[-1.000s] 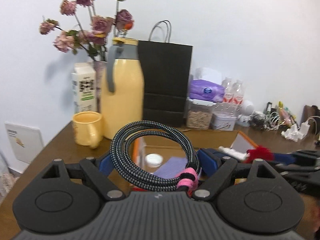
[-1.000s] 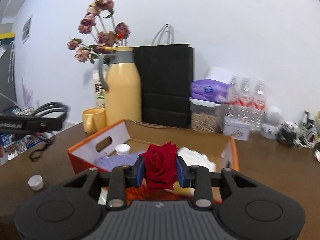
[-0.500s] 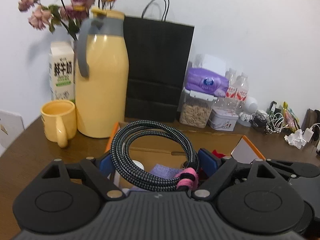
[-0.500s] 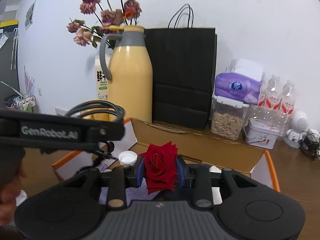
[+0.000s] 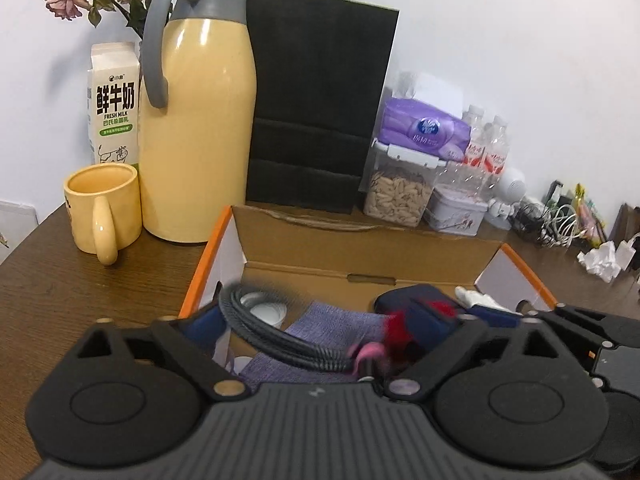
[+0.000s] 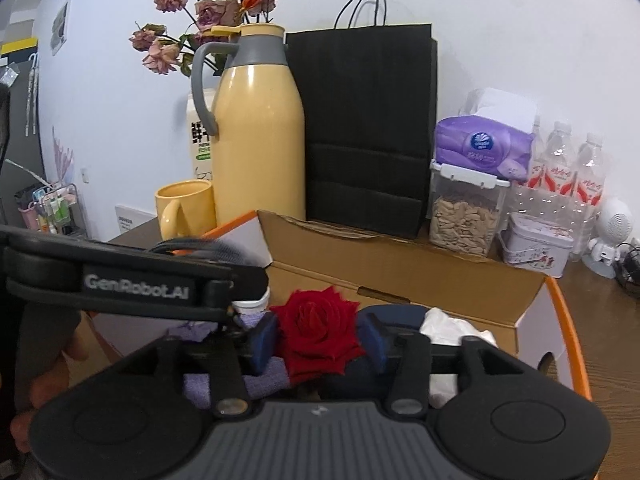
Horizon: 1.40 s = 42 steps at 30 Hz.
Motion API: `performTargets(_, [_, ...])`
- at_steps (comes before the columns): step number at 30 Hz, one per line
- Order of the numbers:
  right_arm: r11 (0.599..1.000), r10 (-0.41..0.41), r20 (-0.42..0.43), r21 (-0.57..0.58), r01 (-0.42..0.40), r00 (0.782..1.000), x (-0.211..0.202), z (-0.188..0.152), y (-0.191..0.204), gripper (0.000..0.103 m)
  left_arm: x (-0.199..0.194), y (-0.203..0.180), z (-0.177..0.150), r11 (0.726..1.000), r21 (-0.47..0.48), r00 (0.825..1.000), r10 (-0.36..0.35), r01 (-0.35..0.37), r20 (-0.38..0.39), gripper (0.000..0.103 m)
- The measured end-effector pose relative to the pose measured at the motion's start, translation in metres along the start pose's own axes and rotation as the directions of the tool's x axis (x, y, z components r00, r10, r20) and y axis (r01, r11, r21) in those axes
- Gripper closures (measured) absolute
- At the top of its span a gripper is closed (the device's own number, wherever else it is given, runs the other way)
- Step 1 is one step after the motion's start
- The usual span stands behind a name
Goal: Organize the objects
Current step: 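Carry the rose and cable into the box and open both grippers, then withdraw both grippers from the box toward the white caps on the table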
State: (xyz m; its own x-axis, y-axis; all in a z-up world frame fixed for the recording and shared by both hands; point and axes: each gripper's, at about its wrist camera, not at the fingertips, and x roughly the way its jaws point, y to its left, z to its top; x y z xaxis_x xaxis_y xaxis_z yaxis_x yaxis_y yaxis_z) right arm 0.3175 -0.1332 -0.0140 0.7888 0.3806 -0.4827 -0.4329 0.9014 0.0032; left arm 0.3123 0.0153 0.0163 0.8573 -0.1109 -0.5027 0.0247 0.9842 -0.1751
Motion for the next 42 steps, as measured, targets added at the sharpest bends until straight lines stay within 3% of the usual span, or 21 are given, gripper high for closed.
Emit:
performTargets(2, [1.000,-0.020,0.013,0.000,0.020,1.000,-0.004,0.001,0.000,0.020,-0.005,-0.001,0.001,1.000,0.000,1.000,-0.004,0.004,0.021,0.000])
performTargets(7, [0.999,-0.034,0.039,0.003,0.034,0.999,-0.013,0.005,-0.001,0.001,-0.013,-0.003,0.004,1.000,0.003,0.999,-0.007,0.007,0.047,0.000])
performTargets(18, [0.999,-0.050,0.045,-0.005,0.051,0.998,-0.027,0.010,-0.002,0.000,-0.033,-0.008,0.010,1.000,0.015,0.996,-0.009,0.008,0.086,0.000])
performTargets(28, [0.996,-0.083,0.071,-0.018,0.084,0.994,-0.067,0.007,-0.001,0.000,-0.080,-0.004,0.006,1.000,0.015,0.990,0.003,-0.005,0.138,0.000])
performTargets(42, [0.991,-0.129,0.036,0.022,0.128,0.991,-0.132,-0.040,-0.012,0.000,-0.137,0.040,-0.034,0.990,-0.002,0.986,0.138,-0.138,0.096,0.000])
